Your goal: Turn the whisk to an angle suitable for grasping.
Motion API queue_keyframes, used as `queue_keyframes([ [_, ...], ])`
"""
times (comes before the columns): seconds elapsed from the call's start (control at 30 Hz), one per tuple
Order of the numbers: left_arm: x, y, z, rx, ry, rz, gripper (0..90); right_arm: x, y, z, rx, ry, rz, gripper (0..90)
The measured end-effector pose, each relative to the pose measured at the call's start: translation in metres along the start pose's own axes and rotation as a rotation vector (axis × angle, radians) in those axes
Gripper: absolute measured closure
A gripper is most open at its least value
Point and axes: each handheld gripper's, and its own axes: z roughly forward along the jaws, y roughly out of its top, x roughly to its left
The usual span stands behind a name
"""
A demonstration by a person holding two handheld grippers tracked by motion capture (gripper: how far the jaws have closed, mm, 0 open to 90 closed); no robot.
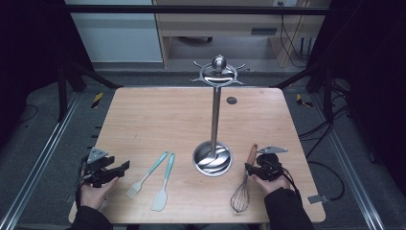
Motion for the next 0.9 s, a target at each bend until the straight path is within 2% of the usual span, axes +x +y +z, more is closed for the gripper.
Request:
queue_keyframes([
  [0.03, 0.0, 0.0, 0.0, 0.003, 0.002, 0.002, 32.9, 0.001, 0.0, 0.004, 0.023, -0.01, 0.005, 49.4],
  [0.13, -0.001, 0.0, 0.0, 0.009, 0.009, 0.01, 32.8, 0.002, 0.001, 0.009, 0.046, -0.014, 0.009, 49.6],
  [0.37, -0.001, 0.0, 0.002, 0.016, 0.031, 0.025, 32.9, 0.001, 0.0, 0.013, 0.071, -0.016, 0.029, 49.3],
  [0.7, -0.001, 0.0, 0.002, 0.024, 0.023, 0.023, 33.9, 0.001, -0.001, 0.016, 0.095, -0.016, 0.053, 50.5],
  [0.9, -0.001, 0.0, 0.003, 0.028, 0.019, 0.021, 34.4, -0.001, -0.001, 0.014, 0.106, -0.022, 0.049, 53.6],
])
